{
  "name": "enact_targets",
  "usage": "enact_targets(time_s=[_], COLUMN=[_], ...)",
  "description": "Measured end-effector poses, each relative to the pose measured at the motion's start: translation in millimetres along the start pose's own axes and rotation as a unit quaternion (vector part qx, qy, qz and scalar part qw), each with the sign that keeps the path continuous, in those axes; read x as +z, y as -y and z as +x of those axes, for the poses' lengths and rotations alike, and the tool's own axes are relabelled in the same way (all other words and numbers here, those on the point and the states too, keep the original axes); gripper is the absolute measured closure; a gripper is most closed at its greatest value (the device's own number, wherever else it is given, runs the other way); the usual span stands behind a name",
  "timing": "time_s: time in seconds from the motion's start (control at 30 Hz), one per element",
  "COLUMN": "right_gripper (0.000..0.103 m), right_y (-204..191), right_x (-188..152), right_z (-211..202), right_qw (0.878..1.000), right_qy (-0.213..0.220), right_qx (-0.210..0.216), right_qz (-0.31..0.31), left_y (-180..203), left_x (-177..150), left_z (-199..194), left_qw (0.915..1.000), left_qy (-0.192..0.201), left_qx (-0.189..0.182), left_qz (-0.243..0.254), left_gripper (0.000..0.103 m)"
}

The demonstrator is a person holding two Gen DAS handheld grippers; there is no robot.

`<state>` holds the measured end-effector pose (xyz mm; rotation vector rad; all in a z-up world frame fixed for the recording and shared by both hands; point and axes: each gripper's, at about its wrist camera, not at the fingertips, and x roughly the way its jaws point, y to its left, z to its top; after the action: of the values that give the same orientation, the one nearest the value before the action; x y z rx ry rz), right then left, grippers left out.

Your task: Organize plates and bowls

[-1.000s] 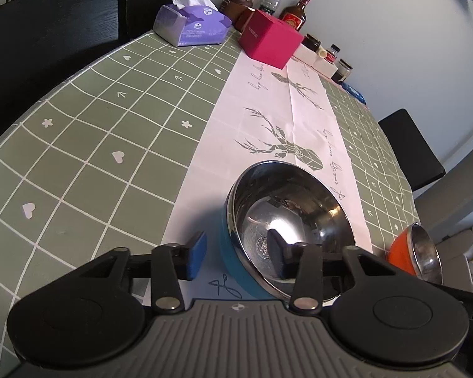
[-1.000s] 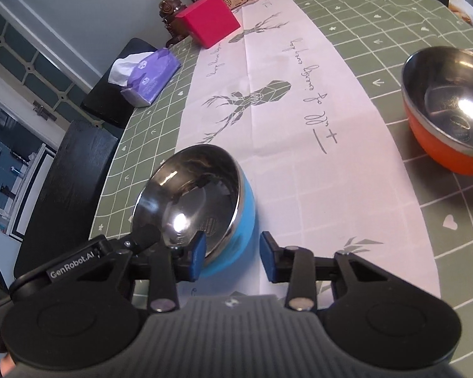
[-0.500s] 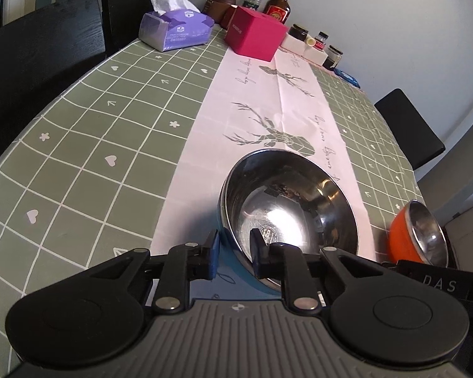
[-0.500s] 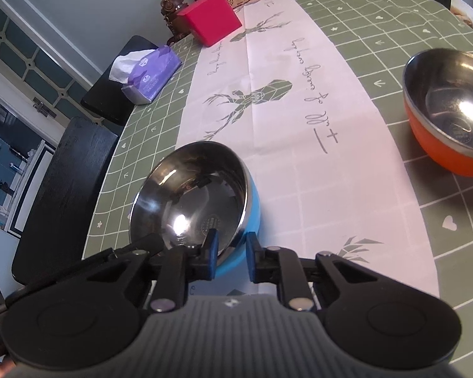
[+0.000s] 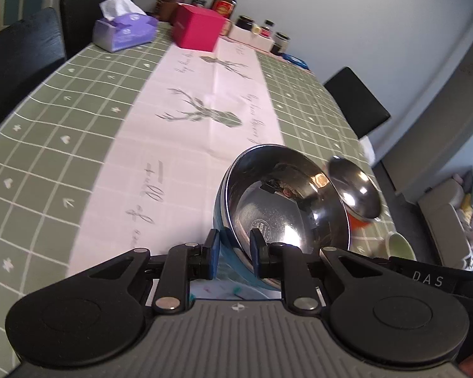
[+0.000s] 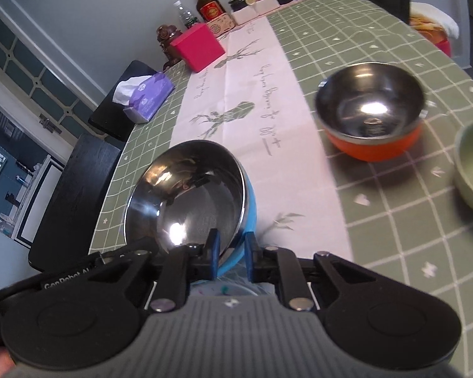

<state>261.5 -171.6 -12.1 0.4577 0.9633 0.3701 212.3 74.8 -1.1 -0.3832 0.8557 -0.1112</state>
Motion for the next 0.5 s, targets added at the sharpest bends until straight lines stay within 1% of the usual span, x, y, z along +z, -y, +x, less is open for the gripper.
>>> enact_targets(time_s=[0.17, 0.33, 0.5], right_gripper=[0.089, 0.089, 0.089], right_y=[26.6, 57.8, 84.8], right_x=[-17.4, -37.5, -52.3], right_z=[-36.7, -63.9, -82.4], right_qw=[1.0, 1.0, 0.999], right_qy=[0.011, 0.015, 0.022], right_qx=[-0.008, -0.014, -0.024], right_qz=[0.004, 0.015, 0.028], left_y=[25.3, 45.2, 59.3], left_x=[-23.5, -48.5, -69.2], left_z=[-6.4, -2.8, 5.5], left_qw=[0.9993, 0.9967, 0.9928], left_qy=[-0.019, -0.059, -0.092], left_qx=[-0.029, -0.052, -0.072], left_qz=[0.013, 0.019, 0.026], left_gripper=[0.081, 0.081, 0.08])
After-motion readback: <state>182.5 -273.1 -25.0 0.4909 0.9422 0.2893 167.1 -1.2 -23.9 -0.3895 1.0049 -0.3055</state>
